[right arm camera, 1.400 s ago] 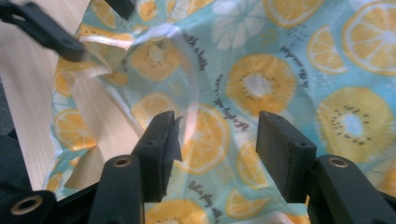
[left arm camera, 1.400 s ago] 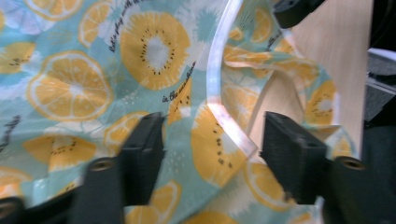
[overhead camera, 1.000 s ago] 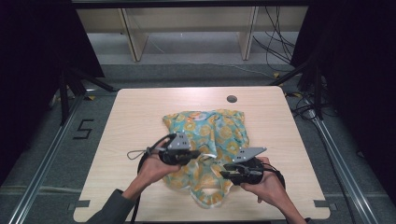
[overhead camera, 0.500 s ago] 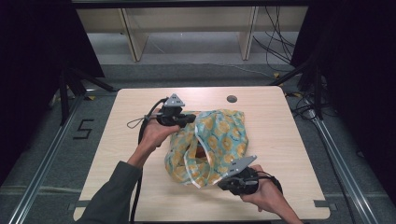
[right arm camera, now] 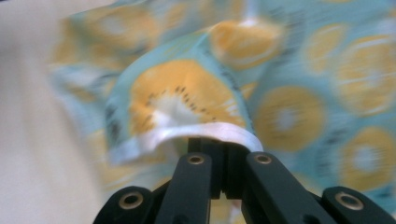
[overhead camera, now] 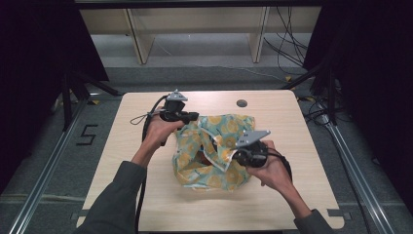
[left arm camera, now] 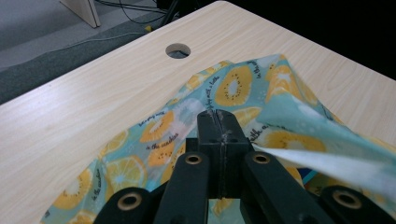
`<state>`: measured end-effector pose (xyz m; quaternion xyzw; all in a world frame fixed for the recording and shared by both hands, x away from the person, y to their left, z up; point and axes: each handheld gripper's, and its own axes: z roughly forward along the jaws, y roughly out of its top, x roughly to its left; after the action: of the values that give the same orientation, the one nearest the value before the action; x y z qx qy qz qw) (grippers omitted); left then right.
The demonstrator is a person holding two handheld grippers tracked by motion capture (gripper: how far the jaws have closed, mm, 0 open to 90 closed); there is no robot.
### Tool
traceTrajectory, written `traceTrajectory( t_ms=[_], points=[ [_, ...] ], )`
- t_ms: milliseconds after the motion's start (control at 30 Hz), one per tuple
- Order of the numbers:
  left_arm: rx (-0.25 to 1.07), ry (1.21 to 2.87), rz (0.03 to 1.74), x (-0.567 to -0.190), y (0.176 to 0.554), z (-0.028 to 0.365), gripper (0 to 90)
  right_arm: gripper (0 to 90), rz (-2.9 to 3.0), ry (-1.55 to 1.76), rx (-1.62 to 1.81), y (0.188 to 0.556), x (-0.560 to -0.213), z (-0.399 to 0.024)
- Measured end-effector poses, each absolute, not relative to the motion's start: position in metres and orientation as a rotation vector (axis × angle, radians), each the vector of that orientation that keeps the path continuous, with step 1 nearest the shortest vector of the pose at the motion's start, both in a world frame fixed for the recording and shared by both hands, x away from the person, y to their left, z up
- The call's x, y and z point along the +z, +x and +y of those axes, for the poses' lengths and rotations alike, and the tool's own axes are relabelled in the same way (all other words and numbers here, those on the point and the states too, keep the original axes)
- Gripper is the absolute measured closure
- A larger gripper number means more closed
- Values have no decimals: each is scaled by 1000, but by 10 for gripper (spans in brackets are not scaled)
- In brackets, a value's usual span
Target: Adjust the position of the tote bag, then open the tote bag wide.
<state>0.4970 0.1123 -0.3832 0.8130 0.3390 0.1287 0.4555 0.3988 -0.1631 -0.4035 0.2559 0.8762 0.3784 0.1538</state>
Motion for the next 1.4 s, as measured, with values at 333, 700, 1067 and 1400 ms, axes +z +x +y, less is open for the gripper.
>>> traceTrajectory(
  t_ms=[333, 700, 1067, 1400],
  points=[
    [261, 1962, 877, -391, 491, 127, 869, 900, 2469, 843, 1022, 461, -398, -159],
    [228, 1934, 712, -359, 445, 119, 706, 900, 2452, 925, 968, 495, -387, -159],
    [86, 2111, 659, -397, 434, 92, 765, 900, 2421, 953, 983, 507, -385, -159],
    [162, 2327, 710, -422, 480, 70, 892, 900, 2402, 1040, 937, 529, -389, -166]
  ],
)
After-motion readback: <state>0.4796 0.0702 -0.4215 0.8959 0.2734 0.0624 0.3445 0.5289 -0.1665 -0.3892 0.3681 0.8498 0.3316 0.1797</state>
